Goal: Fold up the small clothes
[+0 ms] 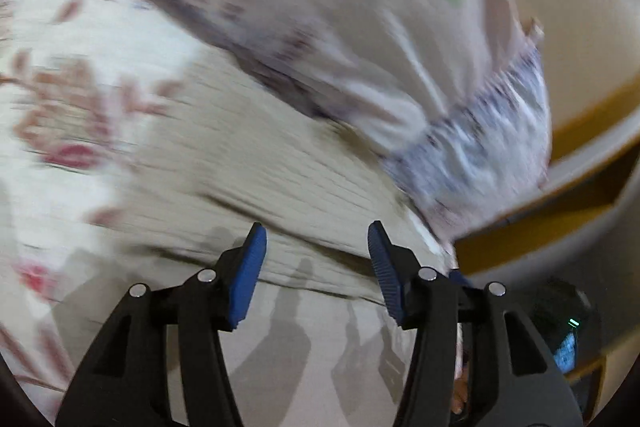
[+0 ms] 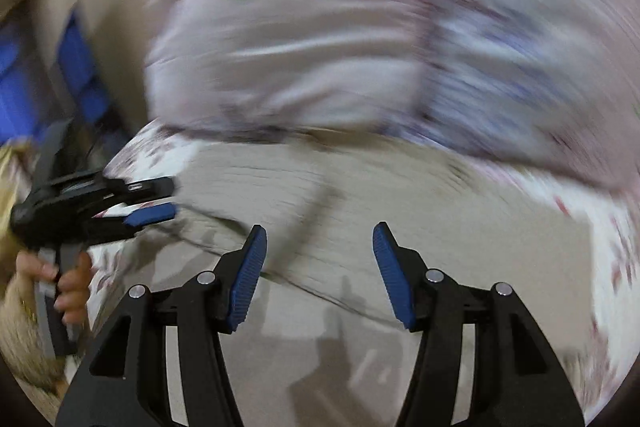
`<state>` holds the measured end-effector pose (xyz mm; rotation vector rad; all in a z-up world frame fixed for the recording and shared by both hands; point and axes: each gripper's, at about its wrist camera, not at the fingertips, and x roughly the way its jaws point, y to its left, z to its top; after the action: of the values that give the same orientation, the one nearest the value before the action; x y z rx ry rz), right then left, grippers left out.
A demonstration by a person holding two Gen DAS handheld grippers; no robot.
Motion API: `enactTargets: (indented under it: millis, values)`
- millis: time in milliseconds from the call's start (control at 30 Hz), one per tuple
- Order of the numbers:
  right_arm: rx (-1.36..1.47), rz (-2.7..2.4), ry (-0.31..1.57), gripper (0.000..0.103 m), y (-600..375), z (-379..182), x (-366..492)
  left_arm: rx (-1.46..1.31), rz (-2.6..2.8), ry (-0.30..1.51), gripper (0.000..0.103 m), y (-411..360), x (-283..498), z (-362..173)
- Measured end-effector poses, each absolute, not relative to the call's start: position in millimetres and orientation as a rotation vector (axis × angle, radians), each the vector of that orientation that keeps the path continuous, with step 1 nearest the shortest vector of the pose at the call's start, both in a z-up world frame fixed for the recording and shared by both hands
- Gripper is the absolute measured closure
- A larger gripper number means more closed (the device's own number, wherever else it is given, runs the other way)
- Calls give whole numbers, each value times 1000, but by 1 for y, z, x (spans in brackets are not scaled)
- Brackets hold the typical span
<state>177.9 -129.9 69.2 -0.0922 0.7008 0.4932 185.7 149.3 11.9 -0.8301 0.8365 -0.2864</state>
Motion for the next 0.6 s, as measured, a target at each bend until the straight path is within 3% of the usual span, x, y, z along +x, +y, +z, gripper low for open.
enactTargets:
  millis: [300, 400, 433, 467, 600]
  values:
    - [-462, 612, 747, 51, -5, 25, 207, -903, -228, 877, 60, 178, 187, -10]
    - [-466, 573, 787, 70, -5, 8, 218, -891, -234, 873, 60, 178, 187, -10]
    - [-421, 578, 785, 88, -10, 9, 220, -886, -234, 872, 60, 177, 188, -10]
    - [-372, 578, 793, 92, -16, 11, 222, -882, -235, 870, 60, 176, 188, -9]
    - [-141, 494, 741, 93, -62, 36, 221, -872, -238, 869, 60, 176, 187, -9]
